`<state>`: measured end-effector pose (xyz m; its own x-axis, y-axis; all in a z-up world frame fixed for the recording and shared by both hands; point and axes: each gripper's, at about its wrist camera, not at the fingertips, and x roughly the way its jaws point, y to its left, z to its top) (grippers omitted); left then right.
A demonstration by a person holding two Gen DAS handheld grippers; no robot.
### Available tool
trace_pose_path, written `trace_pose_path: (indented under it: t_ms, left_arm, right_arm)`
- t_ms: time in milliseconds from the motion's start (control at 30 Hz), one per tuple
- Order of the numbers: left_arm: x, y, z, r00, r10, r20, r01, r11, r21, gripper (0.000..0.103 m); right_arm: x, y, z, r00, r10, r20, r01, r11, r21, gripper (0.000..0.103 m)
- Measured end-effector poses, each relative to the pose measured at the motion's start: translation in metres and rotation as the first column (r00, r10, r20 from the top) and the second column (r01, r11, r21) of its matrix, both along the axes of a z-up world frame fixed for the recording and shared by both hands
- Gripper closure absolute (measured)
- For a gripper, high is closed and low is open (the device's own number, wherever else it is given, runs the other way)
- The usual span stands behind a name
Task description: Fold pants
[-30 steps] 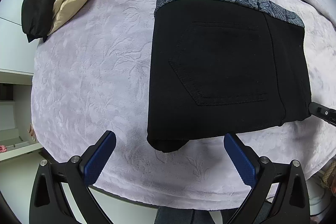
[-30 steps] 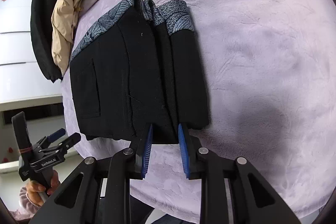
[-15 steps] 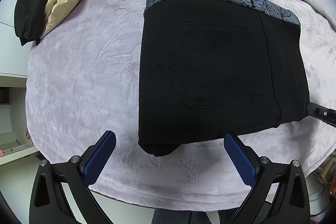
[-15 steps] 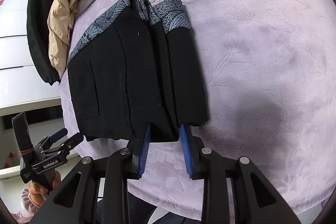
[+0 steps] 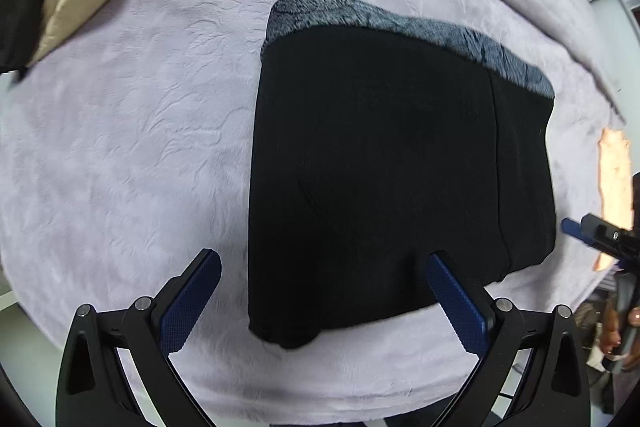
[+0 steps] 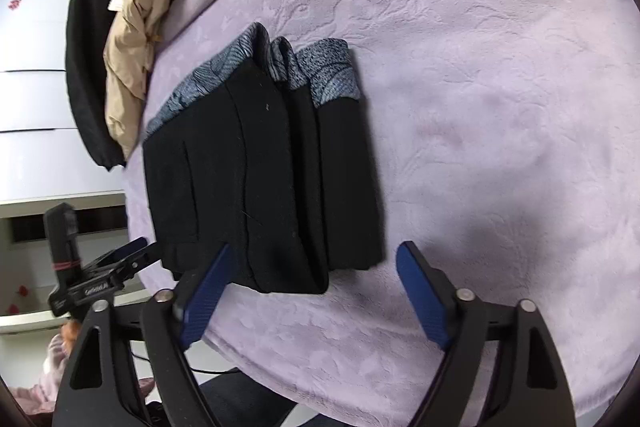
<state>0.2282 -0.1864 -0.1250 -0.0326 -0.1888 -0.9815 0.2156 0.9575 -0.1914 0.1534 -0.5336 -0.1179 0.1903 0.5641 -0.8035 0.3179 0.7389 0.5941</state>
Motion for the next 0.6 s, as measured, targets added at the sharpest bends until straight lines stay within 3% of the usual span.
trace_pose_path:
  t_ms: [100, 400, 533, 600]
  left_arm:
    - [0.019, 0.008, -0.011, 1.0, 0.002, -0.03, -0.004, 0.997, -0.083, 0.0]
    - [0.045, 0.002, -0.052, 0.993, -0.067, -0.096, 0.039, 0.964, -0.263, 0.0]
    - [0.051, -0.009, -0.063, 0.993, -0.086, -0.082, 0.059, 0.957, -0.284, 0.0]
    - [0.052, -0.011, -0.067, 0.993, -0.064, -0.097, 0.035, 0.96, -0.276, 0.0]
  right_arm:
    - [0.006, -0.003, -0.009, 1.0, 0.019, 0.008, -0.019, 0.999, 0.042, 0.002]
    - [0.037, -0.005, -0.052, 0.997, 0.072, 0.028, -0.076, 0.978, 0.193, 0.002]
    - [0.054, 0.005, -0.066, 0.996, 0.067, 0.052, -0.079, 0.959, 0.273, 0.002]
    - [0.06, 0.014, -0.072, 0.997, 0.069, 0.017, -0.071, 0.963, 0.262, 0.003]
